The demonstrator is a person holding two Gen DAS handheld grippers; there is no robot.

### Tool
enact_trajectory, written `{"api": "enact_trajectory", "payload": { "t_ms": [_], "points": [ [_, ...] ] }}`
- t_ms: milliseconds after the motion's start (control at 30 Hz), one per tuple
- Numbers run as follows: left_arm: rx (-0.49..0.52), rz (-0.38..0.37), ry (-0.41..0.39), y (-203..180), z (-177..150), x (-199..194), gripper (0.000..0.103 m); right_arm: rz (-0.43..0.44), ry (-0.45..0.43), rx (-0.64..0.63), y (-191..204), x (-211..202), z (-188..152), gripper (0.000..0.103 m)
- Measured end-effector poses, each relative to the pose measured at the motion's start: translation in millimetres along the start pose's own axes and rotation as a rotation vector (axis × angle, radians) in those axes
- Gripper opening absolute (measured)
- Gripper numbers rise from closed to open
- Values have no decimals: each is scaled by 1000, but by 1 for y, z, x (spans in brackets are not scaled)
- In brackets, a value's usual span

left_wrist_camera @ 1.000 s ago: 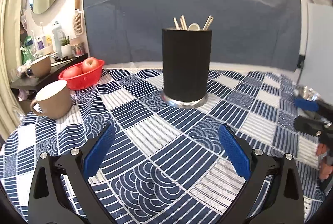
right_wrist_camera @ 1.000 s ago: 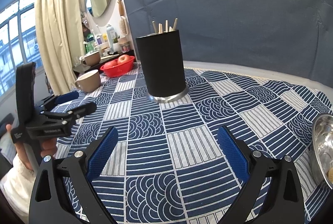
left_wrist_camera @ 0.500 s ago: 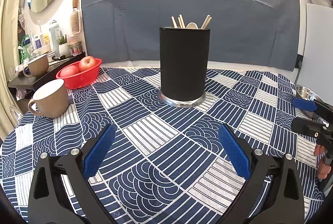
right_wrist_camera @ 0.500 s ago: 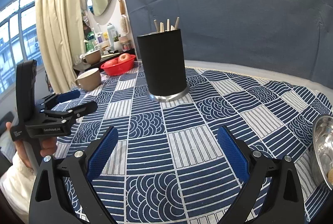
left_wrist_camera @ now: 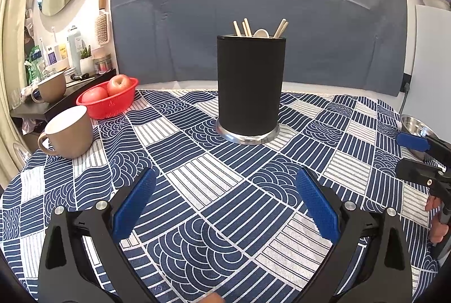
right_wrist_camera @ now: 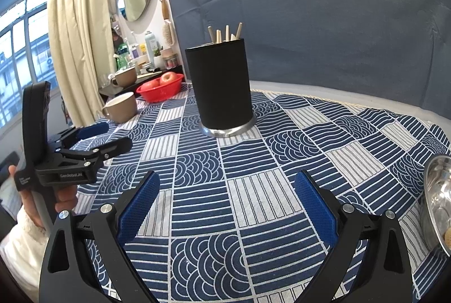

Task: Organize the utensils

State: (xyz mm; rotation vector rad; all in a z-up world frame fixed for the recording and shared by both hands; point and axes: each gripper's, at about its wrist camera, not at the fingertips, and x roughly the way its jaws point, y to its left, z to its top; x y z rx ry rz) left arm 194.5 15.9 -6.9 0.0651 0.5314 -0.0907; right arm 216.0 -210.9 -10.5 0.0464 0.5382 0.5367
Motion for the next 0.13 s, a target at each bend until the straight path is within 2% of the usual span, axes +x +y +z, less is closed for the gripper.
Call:
{"api": "enact_trajectory", "payload": {
  "t_ms": [133],
  "points": [
    [15, 3, 2, -3, 1, 1, 97, -39, 10, 17, -2, 2, 0, 95]
  ]
}}
